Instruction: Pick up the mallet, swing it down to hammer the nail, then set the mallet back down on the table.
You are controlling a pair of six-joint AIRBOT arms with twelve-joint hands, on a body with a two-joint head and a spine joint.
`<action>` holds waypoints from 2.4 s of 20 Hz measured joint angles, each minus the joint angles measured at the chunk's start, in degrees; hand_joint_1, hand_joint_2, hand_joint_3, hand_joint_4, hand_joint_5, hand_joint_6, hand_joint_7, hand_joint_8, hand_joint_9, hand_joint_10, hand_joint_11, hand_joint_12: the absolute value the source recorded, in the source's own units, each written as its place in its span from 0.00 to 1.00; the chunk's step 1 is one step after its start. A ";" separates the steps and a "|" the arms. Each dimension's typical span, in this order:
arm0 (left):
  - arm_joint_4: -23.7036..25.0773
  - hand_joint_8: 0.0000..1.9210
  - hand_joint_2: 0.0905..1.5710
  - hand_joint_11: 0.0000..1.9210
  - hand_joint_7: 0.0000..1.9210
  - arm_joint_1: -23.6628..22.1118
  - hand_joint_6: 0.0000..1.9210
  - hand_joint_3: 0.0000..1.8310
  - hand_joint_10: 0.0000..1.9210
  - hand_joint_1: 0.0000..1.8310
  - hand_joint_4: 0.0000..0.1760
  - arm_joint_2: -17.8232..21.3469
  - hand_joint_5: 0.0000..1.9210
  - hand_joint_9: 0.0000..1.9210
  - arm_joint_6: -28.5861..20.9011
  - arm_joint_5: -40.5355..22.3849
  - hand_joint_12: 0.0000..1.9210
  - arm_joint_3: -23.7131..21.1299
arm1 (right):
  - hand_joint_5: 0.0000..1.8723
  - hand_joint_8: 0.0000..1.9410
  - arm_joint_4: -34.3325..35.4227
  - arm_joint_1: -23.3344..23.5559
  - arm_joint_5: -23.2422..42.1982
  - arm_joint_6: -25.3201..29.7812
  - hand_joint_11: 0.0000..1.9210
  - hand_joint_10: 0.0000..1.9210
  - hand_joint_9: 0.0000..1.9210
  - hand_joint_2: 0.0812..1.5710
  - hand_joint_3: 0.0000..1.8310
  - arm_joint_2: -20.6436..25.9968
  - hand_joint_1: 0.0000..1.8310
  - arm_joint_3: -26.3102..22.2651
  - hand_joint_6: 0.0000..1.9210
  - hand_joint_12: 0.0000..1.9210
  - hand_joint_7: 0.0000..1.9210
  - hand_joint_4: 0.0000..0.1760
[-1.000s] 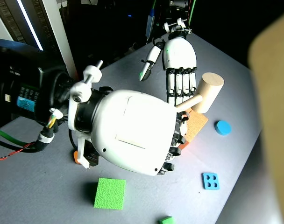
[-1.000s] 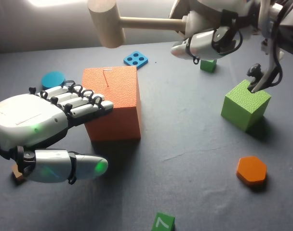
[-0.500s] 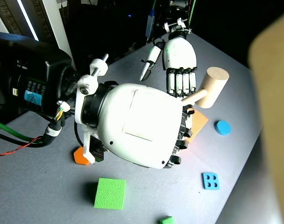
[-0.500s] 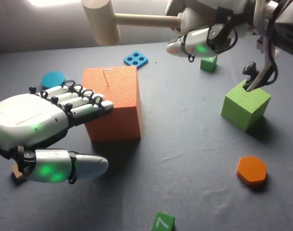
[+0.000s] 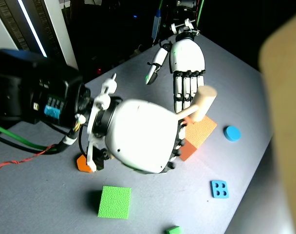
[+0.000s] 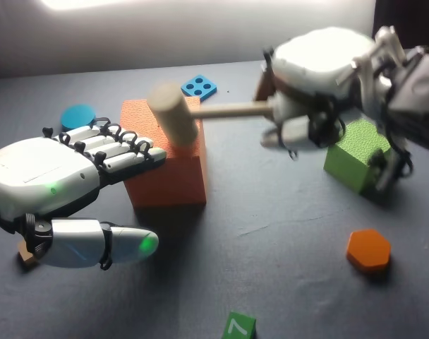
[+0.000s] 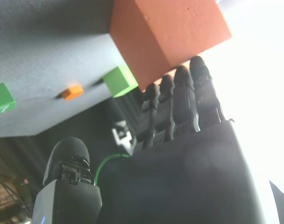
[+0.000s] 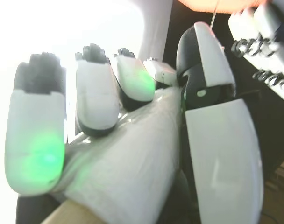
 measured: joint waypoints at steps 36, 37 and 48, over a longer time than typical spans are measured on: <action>0.04 0.00 0.73 0.00 0.08 0.00 0.00 0.00 0.00 0.00 0.00 0.00 0.06 0.07 0.00 -0.02 0.16 0.00 | 0.78 1.00 -1.07 4.81 -0.68 1.16 1.00 1.00 0.94 0.93 0.00 1.20 0.53 0.79 1.00 1.00 0.88 1.00; 0.02 0.00 0.73 0.00 0.07 0.00 0.00 0.00 0.00 0.00 0.00 0.00 0.06 0.07 0.00 -0.02 0.15 0.00 | 0.79 1.00 -1.07 5.55 -0.66 1.18 1.00 1.00 0.94 0.93 0.00 2.62 0.51 -0.96 1.00 1.00 0.88 1.00; 0.02 0.00 0.73 0.00 0.08 -0.13 0.00 0.00 0.00 0.00 0.00 0.00 0.08 0.08 -0.17 0.04 0.19 0.02 | 0.81 1.00 -9.84 1.14 -7.17 -1.60 1.00 1.00 0.95 0.96 0.01 12.44 0.47 -10.91 1.00 1.00 0.89 1.00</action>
